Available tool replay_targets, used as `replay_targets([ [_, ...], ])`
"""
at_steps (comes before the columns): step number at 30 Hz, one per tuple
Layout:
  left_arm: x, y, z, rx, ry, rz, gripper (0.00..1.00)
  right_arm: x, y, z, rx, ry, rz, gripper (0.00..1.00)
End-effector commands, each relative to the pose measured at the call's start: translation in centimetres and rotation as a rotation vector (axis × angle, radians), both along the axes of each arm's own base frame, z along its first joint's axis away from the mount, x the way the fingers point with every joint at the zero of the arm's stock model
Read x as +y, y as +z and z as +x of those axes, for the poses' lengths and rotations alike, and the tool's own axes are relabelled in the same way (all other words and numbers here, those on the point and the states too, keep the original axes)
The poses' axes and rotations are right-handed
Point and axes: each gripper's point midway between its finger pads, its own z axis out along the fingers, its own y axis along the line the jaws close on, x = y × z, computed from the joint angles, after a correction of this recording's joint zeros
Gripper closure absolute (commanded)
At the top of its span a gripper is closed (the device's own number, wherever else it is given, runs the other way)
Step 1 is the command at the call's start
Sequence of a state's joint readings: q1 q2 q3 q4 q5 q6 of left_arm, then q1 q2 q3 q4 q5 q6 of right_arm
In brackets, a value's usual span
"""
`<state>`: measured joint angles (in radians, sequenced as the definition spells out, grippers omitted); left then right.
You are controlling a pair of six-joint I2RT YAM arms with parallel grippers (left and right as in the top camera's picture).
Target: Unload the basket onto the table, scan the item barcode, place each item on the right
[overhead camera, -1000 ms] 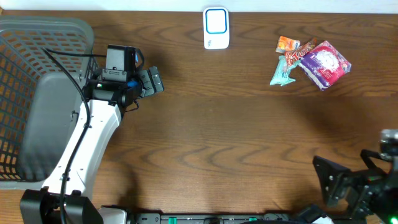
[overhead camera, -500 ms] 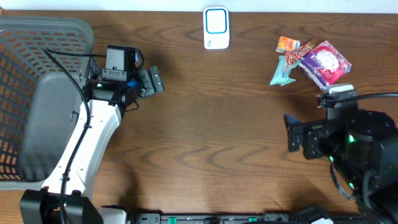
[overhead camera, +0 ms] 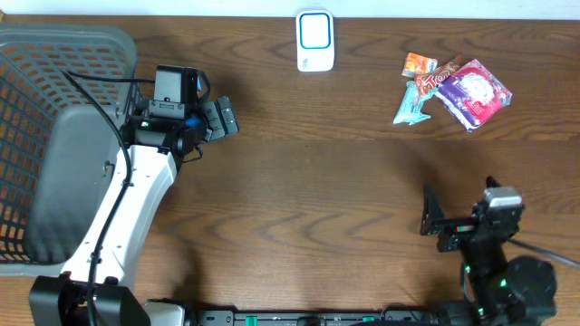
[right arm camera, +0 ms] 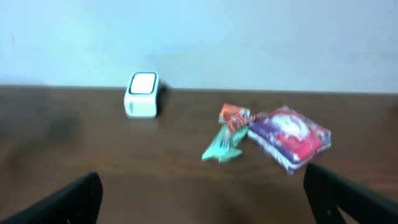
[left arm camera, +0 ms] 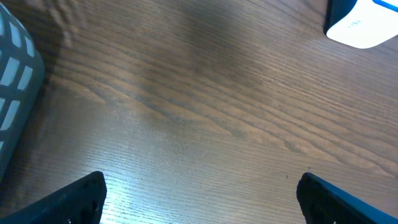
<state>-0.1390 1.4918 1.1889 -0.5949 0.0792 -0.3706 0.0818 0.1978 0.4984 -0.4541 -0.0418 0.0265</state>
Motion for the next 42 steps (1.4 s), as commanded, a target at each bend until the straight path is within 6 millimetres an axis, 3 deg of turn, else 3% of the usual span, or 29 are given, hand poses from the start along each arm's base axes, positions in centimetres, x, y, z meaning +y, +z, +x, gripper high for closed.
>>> replay_targets([
  [1, 0.1, 1.6, 0.5, -0.041, 0.017, -0.005, 0.02, 0.0, -1.7, 0.1, -0.055, 0.006, -0.013, 0.01],
  [16, 0.2, 1.6, 0.5, -0.042, 0.017, -0.005, 0.02, 0.1, -6.8, 2.3, -0.169, 0.000, -0.001, 0.01],
  [24, 0.1, 1.6, 0.5, -0.041, 0.017, -0.005, 0.02, -0.1, -10.2, 2.6, -0.076, -0.009, 0.008, 0.01],
  [42, 0.1, 1.6, 0.5, -0.041, 0.017, -0.005, 0.02, -0.1, -10.0, 2.6, -0.081, -0.008, 0.009, 0.01],
])
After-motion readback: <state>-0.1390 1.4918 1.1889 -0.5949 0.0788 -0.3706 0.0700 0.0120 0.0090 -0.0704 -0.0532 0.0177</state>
